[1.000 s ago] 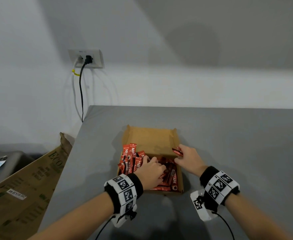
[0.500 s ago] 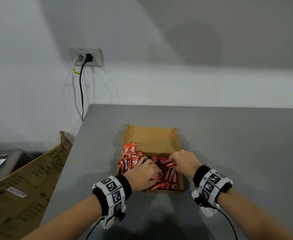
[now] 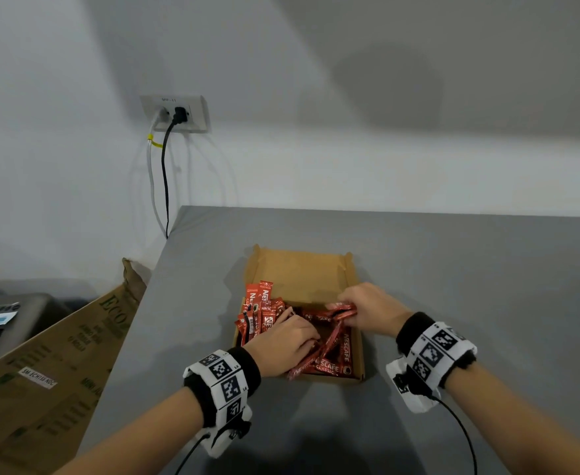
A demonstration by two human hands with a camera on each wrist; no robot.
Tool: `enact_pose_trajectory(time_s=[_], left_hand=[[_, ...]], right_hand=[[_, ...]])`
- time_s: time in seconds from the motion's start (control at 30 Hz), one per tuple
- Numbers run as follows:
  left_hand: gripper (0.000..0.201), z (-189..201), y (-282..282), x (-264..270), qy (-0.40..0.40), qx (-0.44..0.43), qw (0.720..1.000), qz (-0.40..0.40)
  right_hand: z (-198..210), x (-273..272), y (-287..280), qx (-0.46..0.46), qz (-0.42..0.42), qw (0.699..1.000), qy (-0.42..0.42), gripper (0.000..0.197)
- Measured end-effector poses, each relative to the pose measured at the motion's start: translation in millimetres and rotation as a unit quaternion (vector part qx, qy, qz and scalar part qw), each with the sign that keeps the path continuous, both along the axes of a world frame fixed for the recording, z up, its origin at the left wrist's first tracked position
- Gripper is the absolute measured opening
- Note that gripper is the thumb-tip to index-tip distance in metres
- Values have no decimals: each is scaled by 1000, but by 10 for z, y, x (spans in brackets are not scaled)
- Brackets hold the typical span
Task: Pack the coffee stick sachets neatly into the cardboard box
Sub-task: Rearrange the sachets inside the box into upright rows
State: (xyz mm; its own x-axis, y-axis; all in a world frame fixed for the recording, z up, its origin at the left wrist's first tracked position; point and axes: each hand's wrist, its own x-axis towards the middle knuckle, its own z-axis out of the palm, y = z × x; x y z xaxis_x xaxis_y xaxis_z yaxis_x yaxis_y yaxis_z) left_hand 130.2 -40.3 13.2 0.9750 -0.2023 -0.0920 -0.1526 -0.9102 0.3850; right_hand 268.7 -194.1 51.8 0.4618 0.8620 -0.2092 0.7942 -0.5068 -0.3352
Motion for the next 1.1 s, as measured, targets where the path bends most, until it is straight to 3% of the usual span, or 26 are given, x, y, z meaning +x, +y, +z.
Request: enact_pose_trajectory(time_s=[0.13,0.33,0.43,0.6,0.73,0.8,1.0,1.1], left_hand=[[37,108,17,-12,-53,-70,995,53],[43,288,106,57,-54,-198,964,170],[42,339,119,127,-41,-235,959,155],[26,331,225,133,-98,-149,974,139],[25,339,345,92,-87,-121,980,136],[27,346,365,90,-71,-113,983,129],[23,362,273,129,-96,-241,940,221],[19,365,155,154,-90,-272,935,208]], right_hand=[[138,64,-55,69,-22,997,18,9],[186,73,-55,249,-43,966,-54,22],[101,-105,40,261,-29,962,-76,17],[12,-111,31,276,-30,959,-54,8],[50,-45,-75,276,-90,957,11,31],[82,-50,-66,269,-96,957,48,33],[11,-115,11,236,-125,958,105,30],[-18,-220,100,247,-86,962,82,30]])
